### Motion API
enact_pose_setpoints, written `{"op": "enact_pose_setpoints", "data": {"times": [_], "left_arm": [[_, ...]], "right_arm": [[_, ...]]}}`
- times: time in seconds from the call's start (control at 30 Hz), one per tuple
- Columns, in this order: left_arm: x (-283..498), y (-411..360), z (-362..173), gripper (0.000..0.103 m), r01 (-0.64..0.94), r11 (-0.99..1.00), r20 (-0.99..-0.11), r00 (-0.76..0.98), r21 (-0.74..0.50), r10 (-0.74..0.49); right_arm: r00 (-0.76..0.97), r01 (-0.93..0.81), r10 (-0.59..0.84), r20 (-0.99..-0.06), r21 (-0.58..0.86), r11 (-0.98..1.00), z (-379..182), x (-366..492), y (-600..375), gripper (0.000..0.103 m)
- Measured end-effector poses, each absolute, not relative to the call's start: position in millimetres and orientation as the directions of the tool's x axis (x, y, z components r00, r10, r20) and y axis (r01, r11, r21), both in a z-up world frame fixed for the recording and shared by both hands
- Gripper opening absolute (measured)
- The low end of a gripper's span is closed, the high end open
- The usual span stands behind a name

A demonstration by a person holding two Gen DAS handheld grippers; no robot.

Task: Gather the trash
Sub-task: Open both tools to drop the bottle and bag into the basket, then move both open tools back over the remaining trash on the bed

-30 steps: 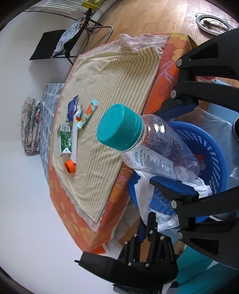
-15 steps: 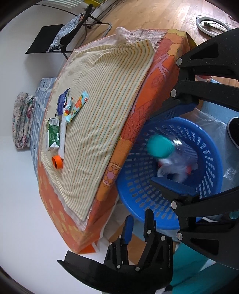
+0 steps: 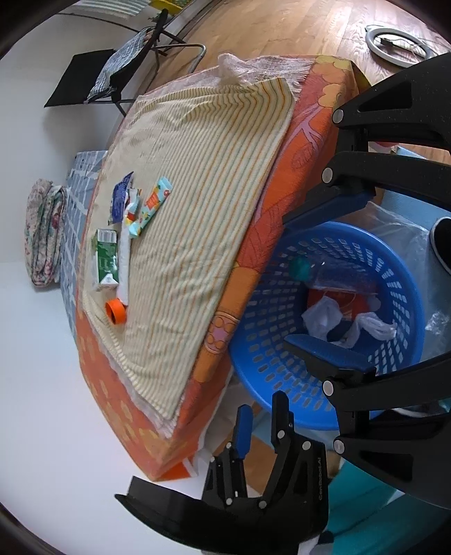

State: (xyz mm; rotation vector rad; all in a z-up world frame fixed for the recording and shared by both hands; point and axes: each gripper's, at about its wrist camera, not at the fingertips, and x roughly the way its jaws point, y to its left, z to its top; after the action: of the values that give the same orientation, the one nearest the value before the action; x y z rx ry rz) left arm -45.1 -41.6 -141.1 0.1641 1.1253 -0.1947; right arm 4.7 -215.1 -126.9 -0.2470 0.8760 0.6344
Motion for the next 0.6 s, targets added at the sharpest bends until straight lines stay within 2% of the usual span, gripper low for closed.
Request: {"op": "enact_pose_setpoints", "data": {"times": [0.6], "left_arm": [[22,-10,-106,0.041,0.109,0.994,-0.855,0.516,0.011,-0.047]], "right_arm": [[0.520,-0.525,0.439,-0.732,0.132,0.841,-106,57,-228,0.063]]}}
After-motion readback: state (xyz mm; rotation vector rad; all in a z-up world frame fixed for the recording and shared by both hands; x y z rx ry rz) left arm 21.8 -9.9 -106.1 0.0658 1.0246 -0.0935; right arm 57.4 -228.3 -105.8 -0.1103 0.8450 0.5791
